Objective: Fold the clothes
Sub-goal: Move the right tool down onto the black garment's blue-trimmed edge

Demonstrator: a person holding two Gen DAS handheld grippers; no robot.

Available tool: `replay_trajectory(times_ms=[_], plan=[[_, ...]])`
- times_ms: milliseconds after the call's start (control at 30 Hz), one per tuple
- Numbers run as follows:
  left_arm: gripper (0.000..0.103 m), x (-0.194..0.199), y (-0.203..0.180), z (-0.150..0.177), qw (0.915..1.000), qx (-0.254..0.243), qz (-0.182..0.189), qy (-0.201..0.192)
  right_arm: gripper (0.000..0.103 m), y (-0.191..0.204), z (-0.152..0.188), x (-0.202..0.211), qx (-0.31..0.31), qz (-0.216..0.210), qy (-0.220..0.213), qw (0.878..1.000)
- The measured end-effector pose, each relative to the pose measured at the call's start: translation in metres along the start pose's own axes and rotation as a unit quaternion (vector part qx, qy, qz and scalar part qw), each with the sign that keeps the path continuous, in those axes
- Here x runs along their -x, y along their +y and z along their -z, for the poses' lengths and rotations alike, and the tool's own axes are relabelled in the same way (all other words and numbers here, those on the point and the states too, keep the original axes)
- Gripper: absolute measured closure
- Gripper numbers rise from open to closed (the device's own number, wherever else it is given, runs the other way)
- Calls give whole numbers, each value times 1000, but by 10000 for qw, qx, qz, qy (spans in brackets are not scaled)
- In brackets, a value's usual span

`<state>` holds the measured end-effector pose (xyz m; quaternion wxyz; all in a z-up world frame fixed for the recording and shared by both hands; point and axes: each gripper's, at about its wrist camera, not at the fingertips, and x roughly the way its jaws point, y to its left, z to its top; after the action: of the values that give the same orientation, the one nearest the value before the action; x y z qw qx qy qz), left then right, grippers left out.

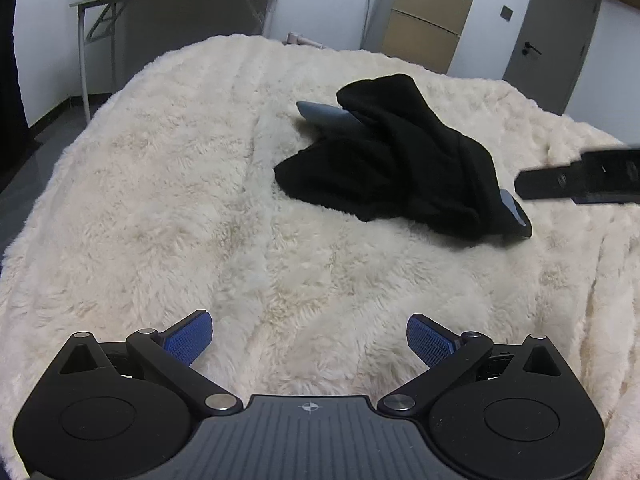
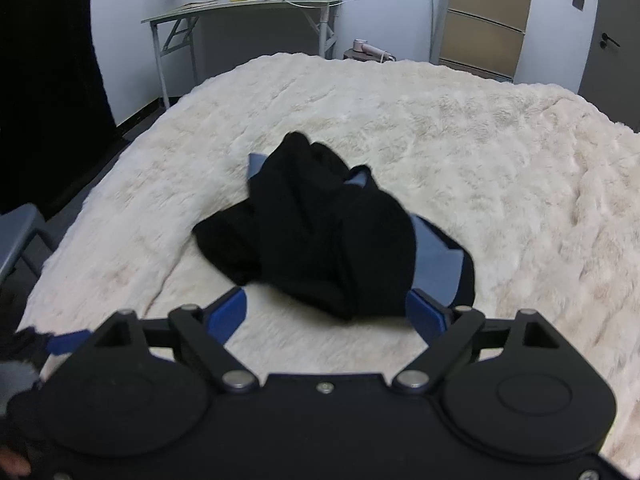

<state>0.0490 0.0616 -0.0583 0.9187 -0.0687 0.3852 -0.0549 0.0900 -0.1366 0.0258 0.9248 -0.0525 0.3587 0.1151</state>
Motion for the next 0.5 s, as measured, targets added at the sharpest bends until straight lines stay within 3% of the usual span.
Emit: replay_trajectory(times_ms=[200, 433, 500], plan=[[0, -2, 4, 0, 9999, 109, 32, 40, 7, 8, -10, -16, 424, 55, -35, 9991], [0, -1, 13, -1, 9994, 339, 29, 71, 5, 9, -84, -68, 869, 203, -253, 9957], [0, 0, 16, -2, 9991, 425, 10, 39, 5, 10, -97, -88, 930, 199, -56, 9955]])
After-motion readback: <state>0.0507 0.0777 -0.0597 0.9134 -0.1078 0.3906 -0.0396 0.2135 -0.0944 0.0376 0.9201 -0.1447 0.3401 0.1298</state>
